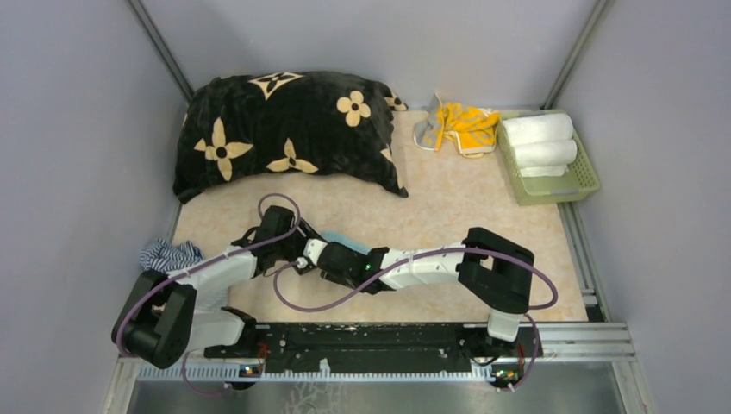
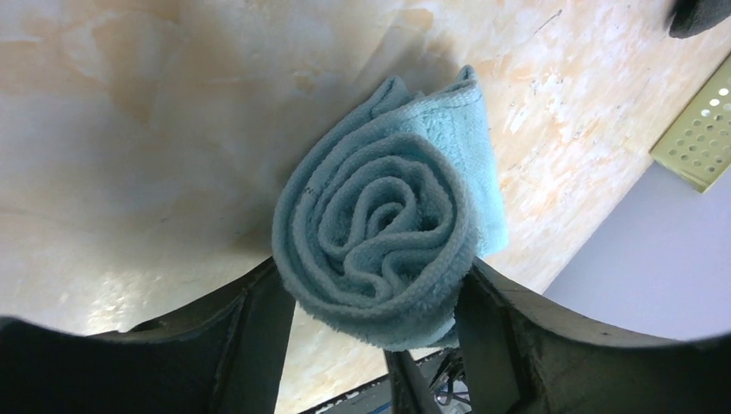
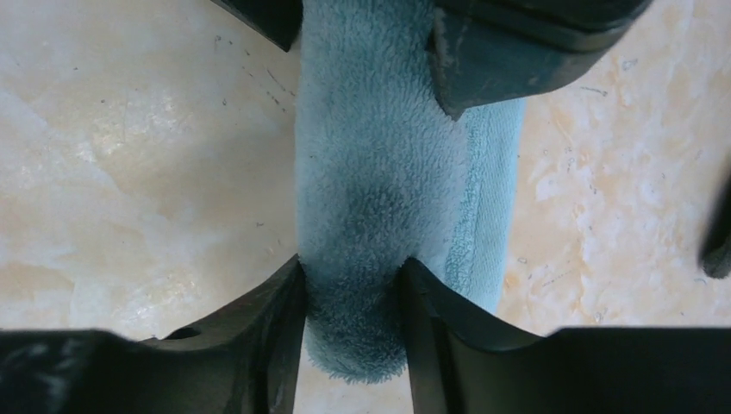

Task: Roll the towels
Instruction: Roll the towel at the center of the board, then pick up the towel at the center of the board, then place the towel in the bin.

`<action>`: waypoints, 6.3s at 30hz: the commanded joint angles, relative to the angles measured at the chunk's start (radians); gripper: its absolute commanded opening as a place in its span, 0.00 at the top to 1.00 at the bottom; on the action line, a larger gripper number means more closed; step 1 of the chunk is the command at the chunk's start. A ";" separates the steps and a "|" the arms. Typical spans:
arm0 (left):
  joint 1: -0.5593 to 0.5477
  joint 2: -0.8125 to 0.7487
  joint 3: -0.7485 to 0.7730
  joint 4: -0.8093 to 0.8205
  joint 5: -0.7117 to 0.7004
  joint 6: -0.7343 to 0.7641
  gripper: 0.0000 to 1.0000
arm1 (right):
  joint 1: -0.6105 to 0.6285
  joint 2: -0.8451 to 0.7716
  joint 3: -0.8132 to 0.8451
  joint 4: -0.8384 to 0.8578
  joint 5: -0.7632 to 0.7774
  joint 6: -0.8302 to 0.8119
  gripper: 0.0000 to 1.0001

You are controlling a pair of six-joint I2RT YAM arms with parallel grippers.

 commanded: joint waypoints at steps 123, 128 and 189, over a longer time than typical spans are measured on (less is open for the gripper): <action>0.284 -0.027 0.504 -0.331 -0.219 0.633 0.23 | -0.172 -0.147 0.094 -0.370 0.013 0.367 1.00; 0.287 -0.151 0.425 -0.312 -0.279 0.740 0.21 | -0.347 -0.211 0.159 -0.469 0.060 0.440 1.00; 0.287 -0.145 0.273 -0.293 -0.155 0.832 0.19 | -1.452 0.450 0.786 -0.470 0.151 0.910 0.98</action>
